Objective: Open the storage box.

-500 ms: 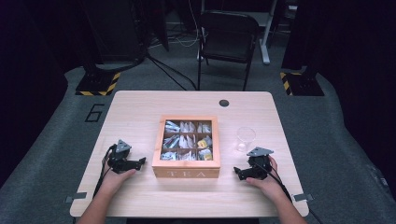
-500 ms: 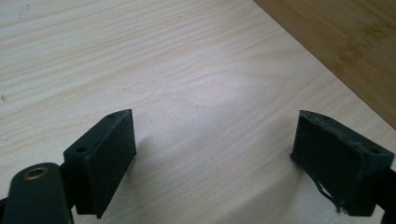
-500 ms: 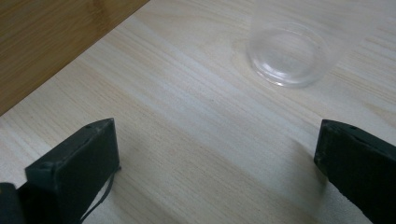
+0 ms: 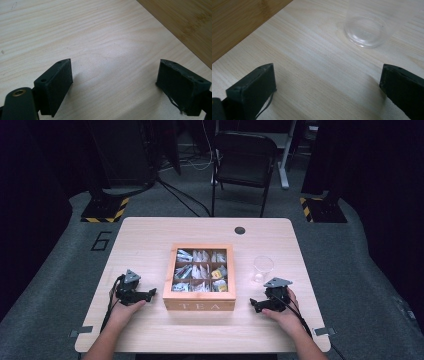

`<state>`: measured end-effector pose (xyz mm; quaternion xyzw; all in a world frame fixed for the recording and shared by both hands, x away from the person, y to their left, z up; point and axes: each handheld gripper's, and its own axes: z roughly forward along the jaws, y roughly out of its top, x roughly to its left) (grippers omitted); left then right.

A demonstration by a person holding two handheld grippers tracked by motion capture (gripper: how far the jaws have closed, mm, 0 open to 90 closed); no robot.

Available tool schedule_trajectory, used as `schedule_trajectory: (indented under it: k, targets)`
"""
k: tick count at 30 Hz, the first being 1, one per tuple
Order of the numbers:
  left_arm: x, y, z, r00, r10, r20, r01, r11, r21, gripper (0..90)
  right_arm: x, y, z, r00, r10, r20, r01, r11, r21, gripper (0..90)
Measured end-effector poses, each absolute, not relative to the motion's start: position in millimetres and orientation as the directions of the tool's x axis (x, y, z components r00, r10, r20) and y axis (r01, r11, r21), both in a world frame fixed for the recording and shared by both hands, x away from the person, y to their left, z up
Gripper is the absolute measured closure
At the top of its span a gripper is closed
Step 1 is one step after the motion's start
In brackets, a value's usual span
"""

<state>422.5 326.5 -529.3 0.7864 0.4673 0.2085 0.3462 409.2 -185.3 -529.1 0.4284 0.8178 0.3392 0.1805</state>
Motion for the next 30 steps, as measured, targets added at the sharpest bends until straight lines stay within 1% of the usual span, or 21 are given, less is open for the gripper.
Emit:
schedule_trajectory:
  k: [4, 10, 11, 12, 13, 16, 18, 19, 22, 26, 30]
  targets:
    - [422, 326, -530, 0.464, 0.886, 0.003, 0.593, -0.313, 0.742, 12.7, 409, -184, -529, -0.554, 0.832, 0.002, 0.587, 0.389, 0.71, 0.4]
    - [421, 326, -529, 0.464, 0.886, 0.005, 0.591, -0.314, 0.743, 13.5, 409, -184, -529, -0.561, 0.828, 0.002, 0.574, 0.387, 0.722, 5.8]
    - [421, 326, -529, 0.46, 0.888, 0.002, 0.591, -0.307, 0.745, 16.1, 408, -184, -528, -0.565, 0.825, -0.003, 0.565, 0.389, 0.728, 10.5]
    - [421, 326, -529, 0.46, 0.888, 0.001, 0.59, -0.306, 0.747, 16.1, 408, -183, -528, -0.572, 0.82, -0.004, 0.557, 0.391, 0.733, 13.9]
    - [420, 326, -529, 0.459, 0.888, 0.002, 0.586, -0.305, 0.751, 17.4, 407, -183, -528, -0.575, 0.818, -0.001, 0.552, 0.388, 0.738, 16.4]
    - [419, 326, -528, 0.449, 0.893, -0.006, 0.589, -0.291, 0.754, 27.3, 407, -183, -527, -0.588, 0.809, -0.004, 0.539, 0.395, 0.744, 22.7]
    - [419, 327, -527, 0.453, 0.891, -0.026, 0.593, -0.28, 0.755, 31.3, 407, -183, -527, -0.591, 0.806, -0.001, 0.538, 0.396, 0.745, 26.4]
    - [418, 327, -526, 0.452, 0.892, -0.022, 0.59, -0.28, 0.757, 33.0, 406, -183, -526, -0.586, 0.81, 0.0, 0.538, 0.39, 0.747, 28.5]
    - [416, 324, -524, 0.472, 0.881, -0.02, 0.581, -0.293, 0.759, 34.1, 406, -183, -524, -0.588, 0.809, -0.001, 0.546, 0.397, 0.738, 35.8]
    - [413, 322, -520, 0.481, 0.877, -0.013, 0.561, -0.296, 0.773, 34.9, 405, -181, -520, -0.592, 0.806, -0.005, 0.548, 0.407, 0.731, 37.9]
    - [410, 320, -516, 0.488, 0.873, -0.01, 0.546, -0.296, 0.783, 35.9, 402, -181, -512, -0.605, 0.796, -0.023, 0.518, 0.416, 0.747, 38.4]
